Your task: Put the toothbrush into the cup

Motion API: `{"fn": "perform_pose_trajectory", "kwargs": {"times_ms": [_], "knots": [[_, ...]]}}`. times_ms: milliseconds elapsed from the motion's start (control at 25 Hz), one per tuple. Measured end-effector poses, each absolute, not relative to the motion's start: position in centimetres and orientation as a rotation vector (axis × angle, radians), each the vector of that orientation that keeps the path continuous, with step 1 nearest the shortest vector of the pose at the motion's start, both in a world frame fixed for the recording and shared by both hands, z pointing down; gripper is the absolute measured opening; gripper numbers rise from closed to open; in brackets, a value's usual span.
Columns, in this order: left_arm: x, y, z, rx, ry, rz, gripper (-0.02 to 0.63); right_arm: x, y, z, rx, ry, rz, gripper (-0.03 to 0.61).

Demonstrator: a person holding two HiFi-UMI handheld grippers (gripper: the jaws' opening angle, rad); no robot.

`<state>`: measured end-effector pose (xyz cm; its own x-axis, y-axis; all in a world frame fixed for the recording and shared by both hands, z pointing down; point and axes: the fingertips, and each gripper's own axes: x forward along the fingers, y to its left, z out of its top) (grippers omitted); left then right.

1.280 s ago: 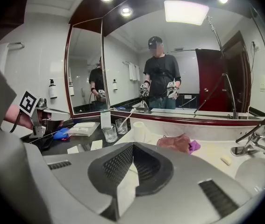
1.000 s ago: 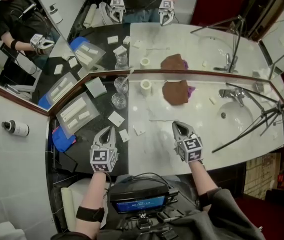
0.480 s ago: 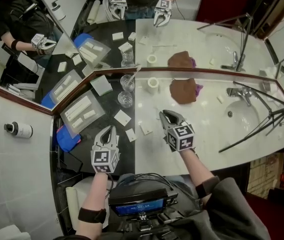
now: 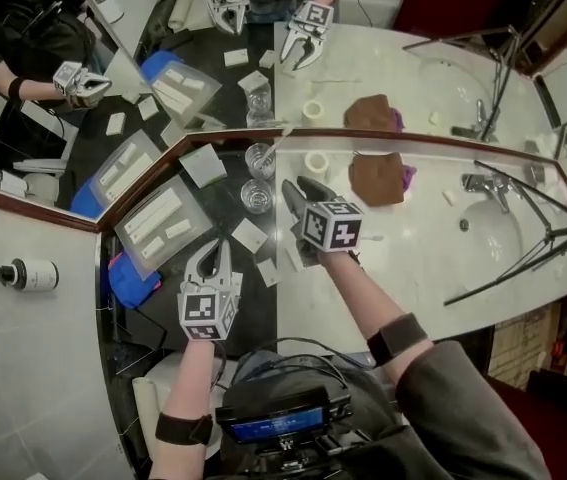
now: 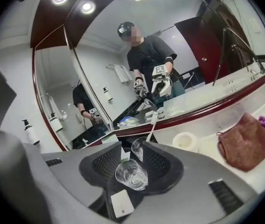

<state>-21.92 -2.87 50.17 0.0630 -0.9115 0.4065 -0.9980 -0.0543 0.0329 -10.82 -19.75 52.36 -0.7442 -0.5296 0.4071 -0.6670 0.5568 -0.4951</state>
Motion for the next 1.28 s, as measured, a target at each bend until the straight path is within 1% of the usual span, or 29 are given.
{"fn": "perform_pose_trajectory", "kwargs": {"times_ms": [80,400,720,1200,1280], "knots": [[-22.3,-3.6,50.4,2.044,-1.917,0.394,0.002,-12.0,-21.2,53.0,1.03,-2.563,1.022,0.182],[-24.1,-5.3,51.4,2.032,-1.913,0.365,0.002,-15.1,-24.9,56.7,1.129,-2.478,1.233,0.206],[-26.2,-4.8,52.9,1.978,-1.919,0.356,0.002,-15.7,-28.6,59.3,1.219,-2.421,1.318,0.204],[-27.3,-4.5,54.6,1.928,-1.917,0.361,0.002,-17.1,-30.5,61.2,1.239,-2.416,1.315,0.202],[-27.5,-4.5,54.8,1.92,-1.917,0.362,0.002,-17.3,-30.6,61.3,1.233,-2.418,1.308,0.19]]}}
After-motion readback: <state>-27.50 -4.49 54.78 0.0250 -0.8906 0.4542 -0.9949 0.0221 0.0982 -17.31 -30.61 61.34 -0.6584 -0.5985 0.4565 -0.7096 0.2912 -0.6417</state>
